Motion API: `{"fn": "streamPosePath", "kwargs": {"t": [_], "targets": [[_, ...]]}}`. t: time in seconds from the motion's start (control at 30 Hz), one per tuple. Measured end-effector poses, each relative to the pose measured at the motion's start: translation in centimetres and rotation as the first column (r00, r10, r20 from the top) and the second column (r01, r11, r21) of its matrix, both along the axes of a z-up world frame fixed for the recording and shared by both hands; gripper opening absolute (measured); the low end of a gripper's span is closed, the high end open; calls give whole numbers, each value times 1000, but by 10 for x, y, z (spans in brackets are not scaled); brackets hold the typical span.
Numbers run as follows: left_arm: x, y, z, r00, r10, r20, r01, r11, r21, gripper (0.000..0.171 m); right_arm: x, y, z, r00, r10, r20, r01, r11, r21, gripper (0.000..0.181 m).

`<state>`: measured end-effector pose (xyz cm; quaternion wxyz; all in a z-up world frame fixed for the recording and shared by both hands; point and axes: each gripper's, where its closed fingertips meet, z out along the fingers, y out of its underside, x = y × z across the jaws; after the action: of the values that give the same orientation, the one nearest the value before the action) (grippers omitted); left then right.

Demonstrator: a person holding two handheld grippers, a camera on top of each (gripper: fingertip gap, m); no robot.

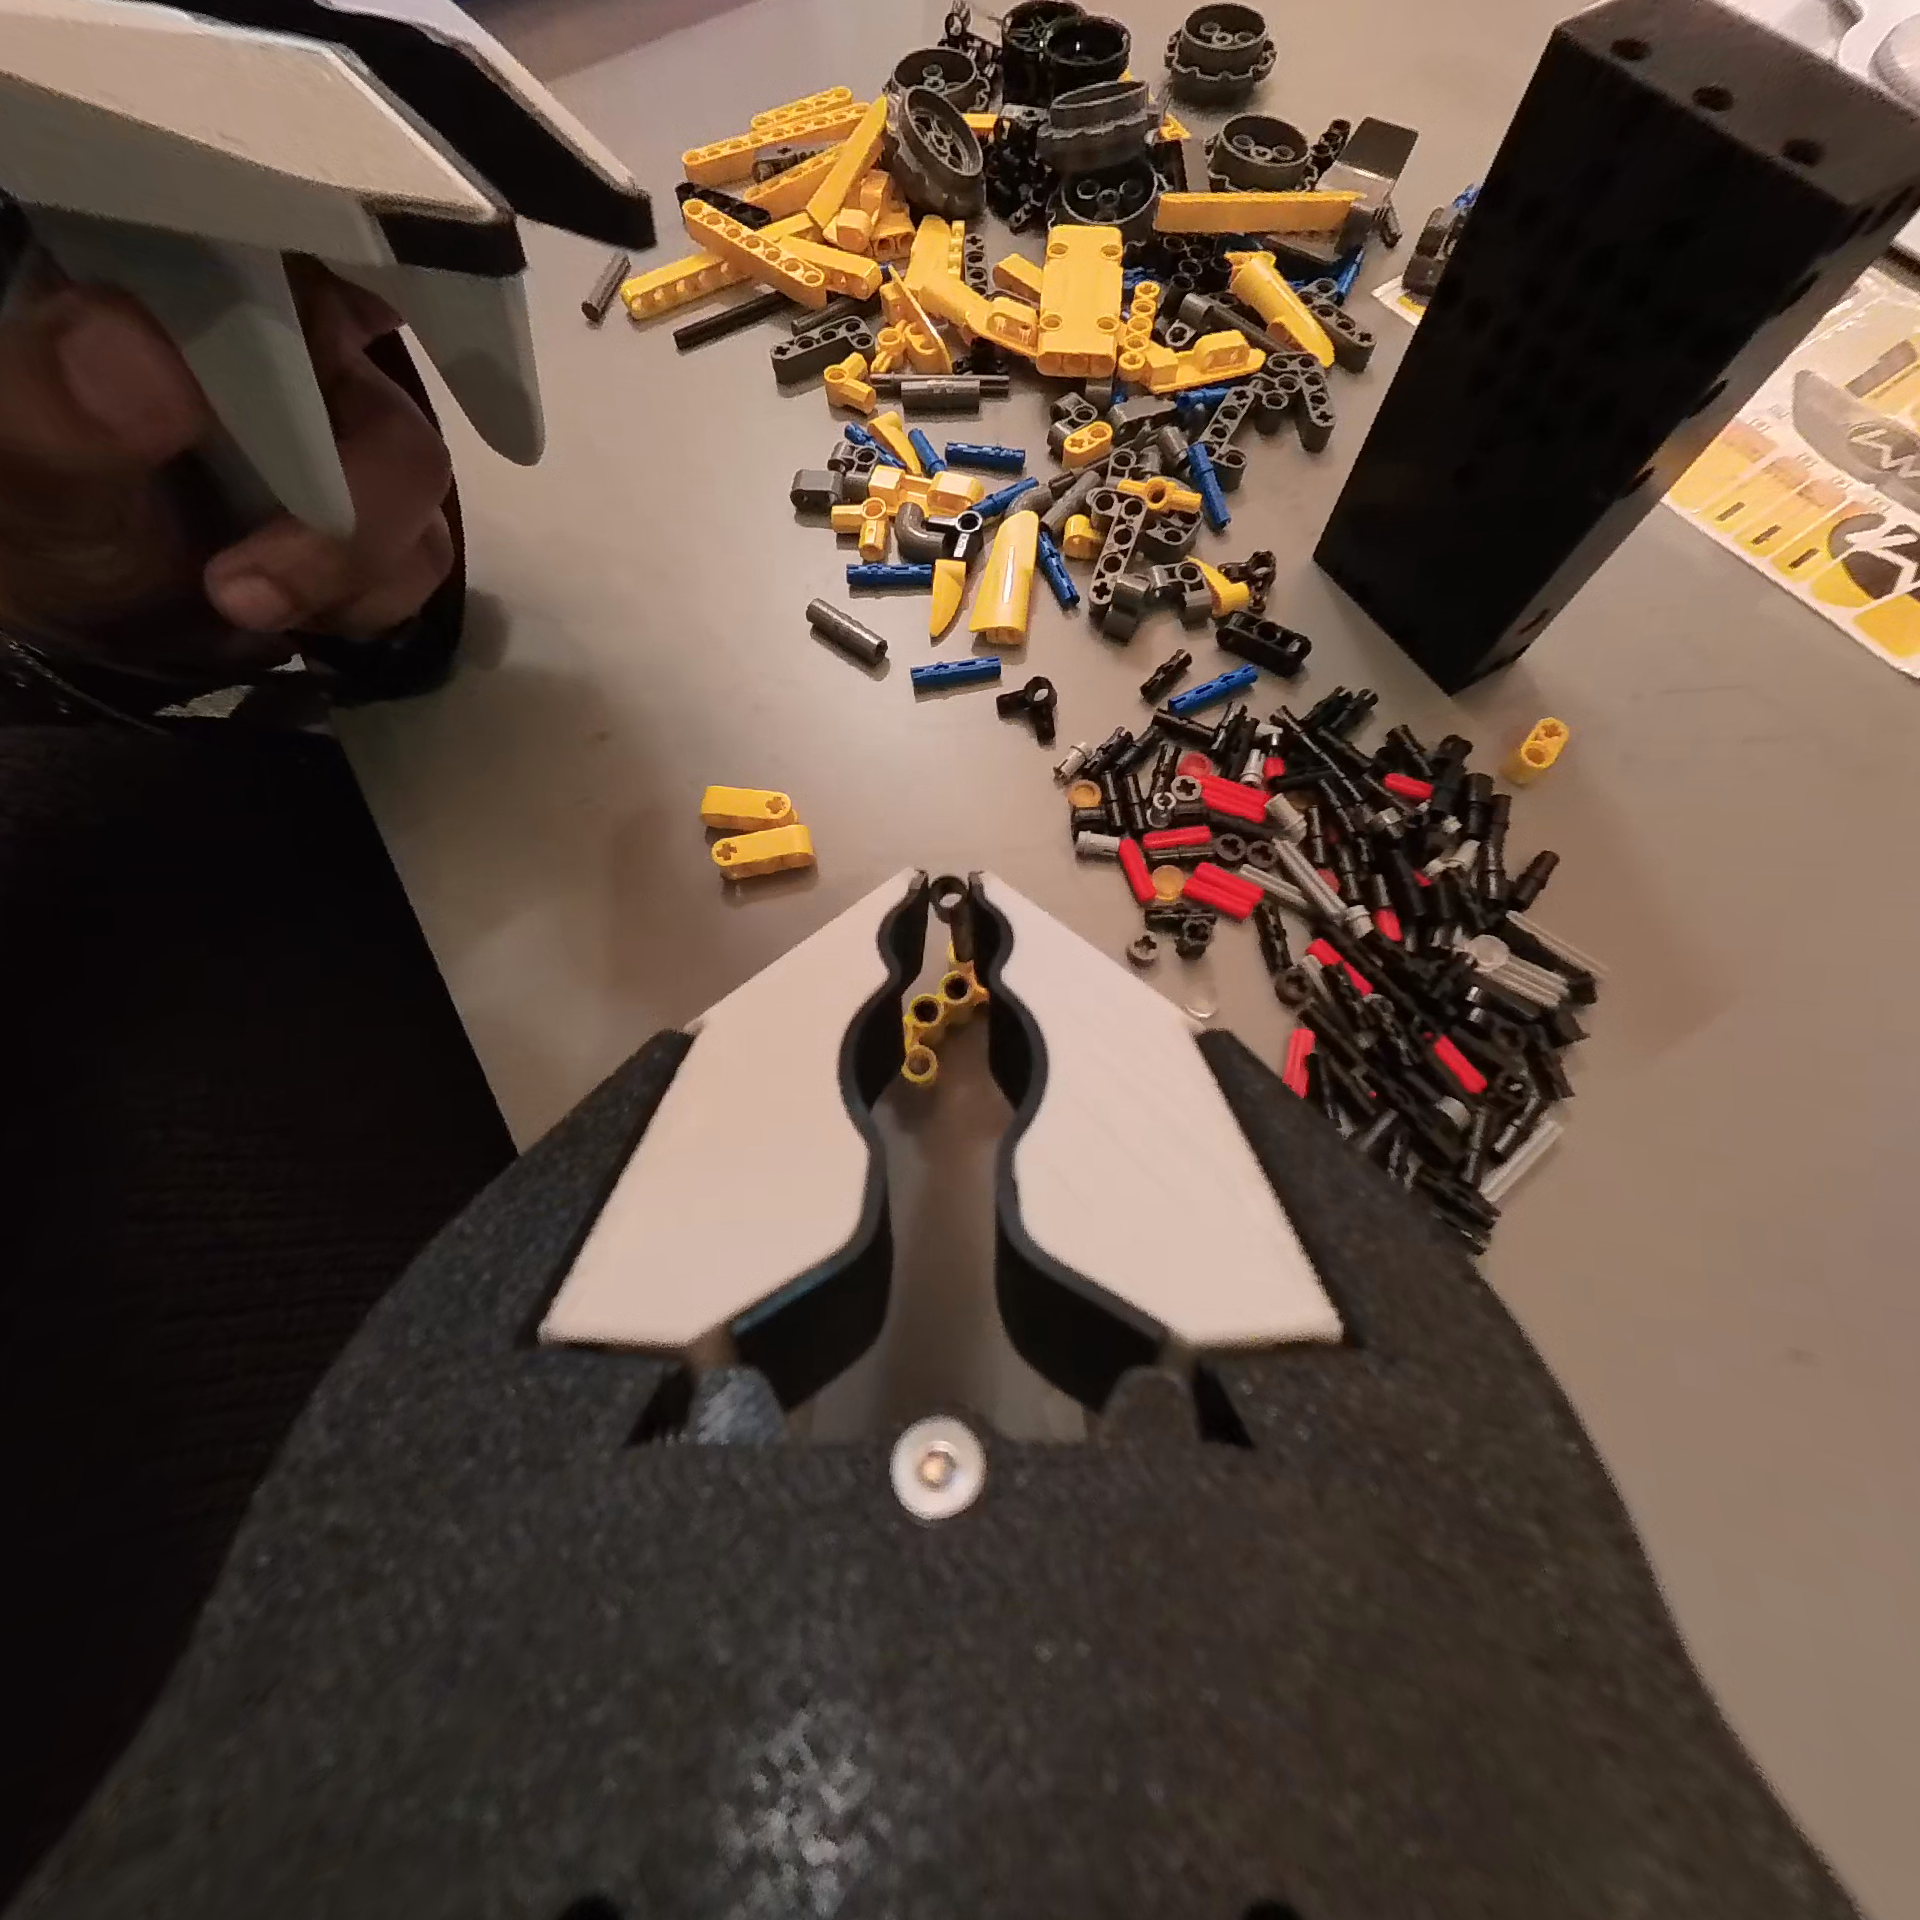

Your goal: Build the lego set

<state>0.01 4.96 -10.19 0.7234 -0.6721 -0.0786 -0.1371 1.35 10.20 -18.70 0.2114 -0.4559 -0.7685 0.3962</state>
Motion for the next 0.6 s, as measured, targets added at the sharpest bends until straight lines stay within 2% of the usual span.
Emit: {"fn": "streamPosePath", "kwargs": {"t": [0.4,0.5,0.6], "targets": [[0,0,0,1000,-2,0,2,1000,-1,14,0,1,-4,1000,-9,19,10,1000,-11,8],[0,0,0,1000,-2,1,2,1000,-1,14,1,1,-4,1000,-9,21,9,1000,-5,18],[0,0,0,1000,-2,3,2,1000,0,14,0,2,3,1000,-16,-8,16,1000,-25,20]]}}
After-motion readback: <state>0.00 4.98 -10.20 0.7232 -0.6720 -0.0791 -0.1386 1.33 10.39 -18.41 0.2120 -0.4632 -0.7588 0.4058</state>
